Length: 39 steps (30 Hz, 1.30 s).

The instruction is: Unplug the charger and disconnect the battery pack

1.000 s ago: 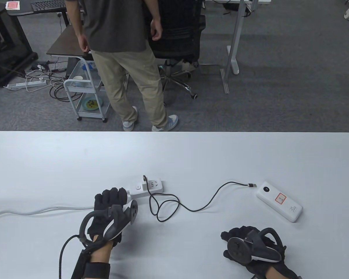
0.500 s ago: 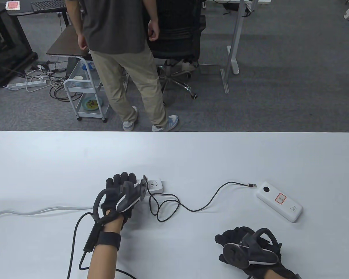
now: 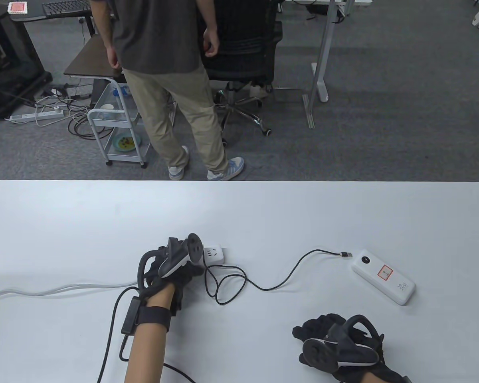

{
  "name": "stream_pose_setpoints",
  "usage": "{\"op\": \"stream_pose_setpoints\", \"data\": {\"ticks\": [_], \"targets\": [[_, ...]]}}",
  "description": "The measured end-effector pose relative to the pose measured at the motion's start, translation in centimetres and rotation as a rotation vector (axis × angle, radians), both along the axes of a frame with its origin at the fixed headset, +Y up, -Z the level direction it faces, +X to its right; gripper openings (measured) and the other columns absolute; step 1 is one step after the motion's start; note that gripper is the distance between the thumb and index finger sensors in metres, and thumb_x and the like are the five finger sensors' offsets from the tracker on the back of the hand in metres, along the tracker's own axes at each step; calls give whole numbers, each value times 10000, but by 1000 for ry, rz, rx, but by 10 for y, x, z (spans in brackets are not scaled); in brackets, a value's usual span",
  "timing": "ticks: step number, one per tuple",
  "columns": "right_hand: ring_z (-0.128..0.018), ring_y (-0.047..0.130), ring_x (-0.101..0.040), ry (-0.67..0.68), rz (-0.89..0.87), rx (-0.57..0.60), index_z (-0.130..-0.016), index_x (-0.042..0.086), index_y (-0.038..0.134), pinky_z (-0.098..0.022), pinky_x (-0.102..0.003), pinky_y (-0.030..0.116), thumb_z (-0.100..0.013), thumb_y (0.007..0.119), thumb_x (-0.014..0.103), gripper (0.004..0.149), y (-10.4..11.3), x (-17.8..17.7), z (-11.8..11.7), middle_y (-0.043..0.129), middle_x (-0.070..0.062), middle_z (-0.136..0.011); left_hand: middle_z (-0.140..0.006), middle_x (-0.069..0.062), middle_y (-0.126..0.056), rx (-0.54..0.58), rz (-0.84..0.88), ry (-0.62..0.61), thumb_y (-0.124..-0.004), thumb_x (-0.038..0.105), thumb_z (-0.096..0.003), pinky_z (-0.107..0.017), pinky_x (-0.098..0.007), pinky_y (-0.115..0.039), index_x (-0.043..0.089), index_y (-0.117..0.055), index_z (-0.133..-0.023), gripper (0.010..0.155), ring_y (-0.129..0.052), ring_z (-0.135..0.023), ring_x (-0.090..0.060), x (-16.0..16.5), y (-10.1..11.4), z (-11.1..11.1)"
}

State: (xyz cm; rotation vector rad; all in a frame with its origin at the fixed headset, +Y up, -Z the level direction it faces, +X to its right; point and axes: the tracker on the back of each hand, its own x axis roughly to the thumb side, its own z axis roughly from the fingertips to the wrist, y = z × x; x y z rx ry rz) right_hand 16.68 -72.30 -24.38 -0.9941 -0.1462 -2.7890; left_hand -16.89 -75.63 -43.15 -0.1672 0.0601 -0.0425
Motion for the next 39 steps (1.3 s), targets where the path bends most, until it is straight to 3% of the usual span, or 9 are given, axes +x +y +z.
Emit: {"op": "stream_pose_setpoints", "data": {"ticks": [6, 14, 22, 32, 36, 39], "targets": [[-838, 851, -297, -20, -13, 2, -999, 273, 694, -649, -563, 681, -441, 666, 576, 634, 2, 5, -1, 795, -36, -1000, -1101, 123, -765, -2, 36, -70, -878, 702, -326, -852, -438, -634, 446, -649, -1052, 803, -859, -1051, -176, 9, 4, 24], [-840, 847, -304, -92, -50, -29, -998, 264, 697, -650, -570, 673, -444, 668, 569, 633, 1, 19, -9, 793, -42, -1002, -1118, 112, -756, 11, 139, -242, -870, 707, -336, -858, -440, -628, 436, -641, -1073, 818, -848, -1070, -188, 46, 32, 90], [-839, 846, -309, -139, -78, -54, -998, 262, 699, -651, -572, 670, -445, 669, 566, 631, 1, 28, -13, 793, -45, -1001, -1119, 97, -756, 100, 65, -357, -855, 716, -348, -859, -444, -626, 411, -643, -1081, 822, -846, -1069, -202, 83, 52, 154], [-840, 845, -308, -140, -57, -64, -999, 262, 697, -651, -573, 670, -446, 669, 565, 631, -2, 26, -14, 792, -47, -1002, -1121, 90, -749, 40, 137, -433, -847, 718, -356, -857, -455, -617, 406, -637, -1087, 823, -838, -1069, -210, 75, 51, 188], [-841, 844, -309, -144, -47, -70, -999, 261, 697, -652, -573, 669, -446, 670, 564, 631, -4, 26, -16, 791, -48, -1003, -1123, 93, -749, 58, 130, -483, -851, 715, -353, -861, -453, -617, 413, -639, -1085, 820, -837, -1073, -205, 76, 52, 203], [-841, 844, -310, -150, -41, -80, -999, 261, 697, -652, -573, 669, -446, 669, 564, 632, -6, 26, -17, 792, -47, -1003, -1124, 101, -747, 97, 141, -471, -845, 716, -354, -859, -450, -621, 417, -636, -1085, 818, -841, -1071, -203, 72, 52, 202]]}}
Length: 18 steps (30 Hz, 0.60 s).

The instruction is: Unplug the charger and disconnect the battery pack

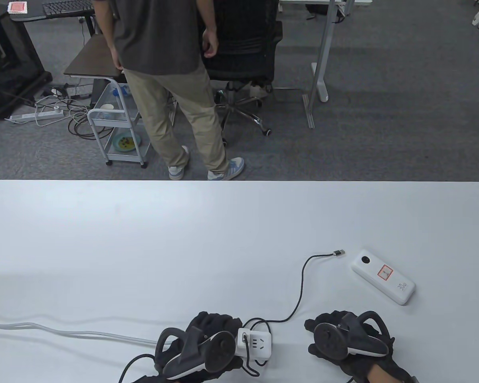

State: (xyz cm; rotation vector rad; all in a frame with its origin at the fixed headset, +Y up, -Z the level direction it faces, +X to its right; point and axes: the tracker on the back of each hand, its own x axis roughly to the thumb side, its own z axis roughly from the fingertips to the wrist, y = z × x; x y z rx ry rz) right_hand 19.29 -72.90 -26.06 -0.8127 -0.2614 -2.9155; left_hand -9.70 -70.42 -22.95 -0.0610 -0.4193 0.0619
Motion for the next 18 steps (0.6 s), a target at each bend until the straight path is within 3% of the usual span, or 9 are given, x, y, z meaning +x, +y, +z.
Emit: {"op": "stream_pose_setpoints", "data": {"ticks": [8, 18], "targets": [[-842, 842, -312, -11, 9, -13, -1000, 259, 696, -652, -574, 668, -446, 670, 563, 632, 0, 0, -1, 790, -48, -1004, -1141, 99, -724, -4, 3, 114, -834, 712, -368, -862, -448, -617, 420, -613, -1099, 817, -826, -1083, -205, -15, -19, -28], [-843, 841, -311, -11, 29, -17, -1001, 258, 695, -652, -574, 667, -447, 669, 563, 633, 1, -1, -1, 788, -49, -1005, -1153, 92, -706, 7, -2, 225, -828, 690, -381, -862, -450, -613, 420, -599, -1106, 807, -818, -1090, -216, -31, -37, -42]]}}
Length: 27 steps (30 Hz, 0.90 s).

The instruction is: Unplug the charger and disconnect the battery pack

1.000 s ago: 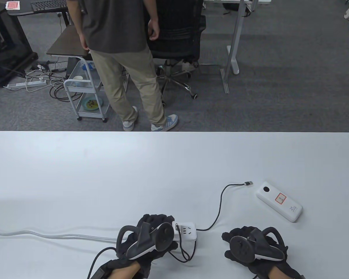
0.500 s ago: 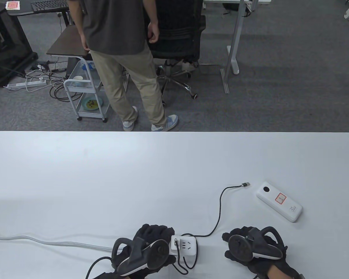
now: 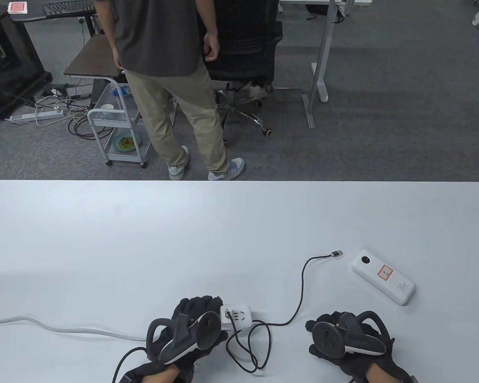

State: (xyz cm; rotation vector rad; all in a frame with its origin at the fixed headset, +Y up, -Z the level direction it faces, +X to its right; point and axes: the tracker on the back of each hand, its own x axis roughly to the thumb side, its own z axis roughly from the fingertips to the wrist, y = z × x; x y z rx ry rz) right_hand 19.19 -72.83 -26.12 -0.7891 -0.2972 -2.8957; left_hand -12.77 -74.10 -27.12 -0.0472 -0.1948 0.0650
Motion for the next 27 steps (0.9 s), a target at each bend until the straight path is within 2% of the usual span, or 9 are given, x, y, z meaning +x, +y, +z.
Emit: {"op": "stream_pose_setpoints", "data": {"ticks": [4, 8, 15, 20, 27], "targets": [[-842, 842, -312, 0, 1, 1, -1000, 260, 695, -652, -574, 666, -447, 669, 563, 631, -1, 0, 0, 788, -50, -1006, -1159, 107, -702, -26, -63, 6, -826, 690, -379, -861, -438, -623, 435, -596, -1106, 803, -818, -1094, -210, -4, -7, -3], [-843, 841, -312, 0, 2, 2, -1001, 260, 694, -653, -574, 666, -447, 669, 563, 632, -1, 0, 0, 789, -50, -1005, -1167, 105, -690, -38, -35, 43, -822, 677, -384, -866, -438, -613, 440, -587, -1110, 799, -802, -1106, -213, -6, -8, -7], [-842, 842, -311, -1, 2, 4, -1001, 259, 695, -652, -574, 667, -447, 669, 563, 632, -2, -1, 0, 789, -49, -1005, -1157, 113, -710, -87, -36, 2, -819, 687, -377, -863, -429, -622, 447, -600, -1103, 795, -820, -1096, -198, -2, -18, -7], [-843, 842, -310, 3, 4, 1, -1001, 259, 694, -651, -573, 668, -447, 669, 563, 633, -3, -1, 0, 790, -48, -1004, -1163, 130, -704, -119, -18, -19, -813, 692, -375, -868, -431, -606, 461, -594, -1100, 792, -762, -1137, -191, -1, -23, -7], [-839, 846, -307, 28, -25, 16, -996, 263, 700, -648, -572, 673, -446, 670, 565, 628, -2, -7, -5, 793, -46, -1001, -1156, 147, -717, -106, -26, -24, -822, 693, -364, -871, -409, -614, 472, -612, -1093, 790, -774, -1133, -175, -1, -24, -7]]}}
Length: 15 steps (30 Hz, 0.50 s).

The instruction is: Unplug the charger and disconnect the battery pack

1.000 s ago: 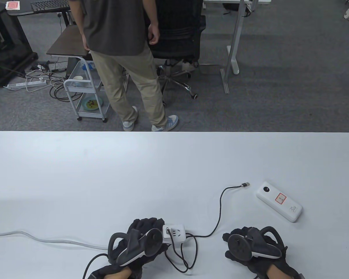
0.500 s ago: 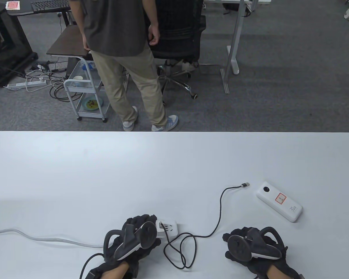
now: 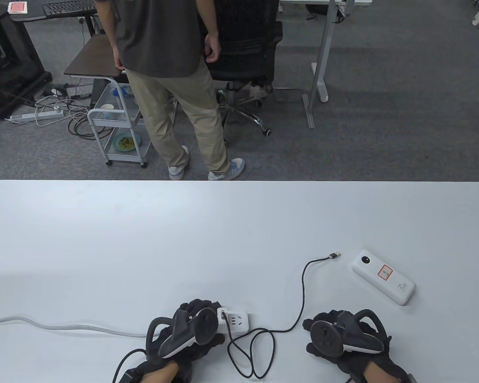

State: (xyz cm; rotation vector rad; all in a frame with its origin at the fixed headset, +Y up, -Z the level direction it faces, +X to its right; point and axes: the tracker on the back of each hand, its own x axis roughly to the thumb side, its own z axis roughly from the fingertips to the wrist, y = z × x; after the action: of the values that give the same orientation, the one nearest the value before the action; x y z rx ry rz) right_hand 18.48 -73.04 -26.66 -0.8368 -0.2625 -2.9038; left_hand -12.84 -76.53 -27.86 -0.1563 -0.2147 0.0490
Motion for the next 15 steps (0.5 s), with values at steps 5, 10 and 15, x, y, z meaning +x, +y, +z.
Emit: {"op": "stream_pose_setpoints", "data": {"ticks": [5, 10, 15], "targets": [[-839, 847, -304, 51, -6, 58, -996, 268, 699, -648, -569, 677, -443, 674, 567, 629, 7, -19, -10, 794, -38, -1001, -1151, 154, -723, -1, -2, -6, -825, 698, -360, -872, -404, -615, 474, -626, -1090, 789, -776, -1132, -166, 0, 0, 0], [-849, 836, -310, 100, -44, 84, -999, 268, 694, -654, -580, 659, -441, 677, 572, 635, 19, -54, -27, 790, -35, -1003, -1149, 153, -722, -15, -35, -15, -815, 697, -363, -868, -403, -619, 467, -623, -1091, 786, -776, -1129, -171, 3, 2, -2], [-843, 844, -302, 197, -107, 173, -1002, 264, 685, -652, -580, 658, -420, 689, 587, 665, 17, -102, -39, 792, -31, -998, -1146, 138, -725, -11, -13, -34, -819, 695, -366, -868, -409, -616, 454, -630, -1092, 788, -776, -1124, -185, 1, 1, -3]]}}
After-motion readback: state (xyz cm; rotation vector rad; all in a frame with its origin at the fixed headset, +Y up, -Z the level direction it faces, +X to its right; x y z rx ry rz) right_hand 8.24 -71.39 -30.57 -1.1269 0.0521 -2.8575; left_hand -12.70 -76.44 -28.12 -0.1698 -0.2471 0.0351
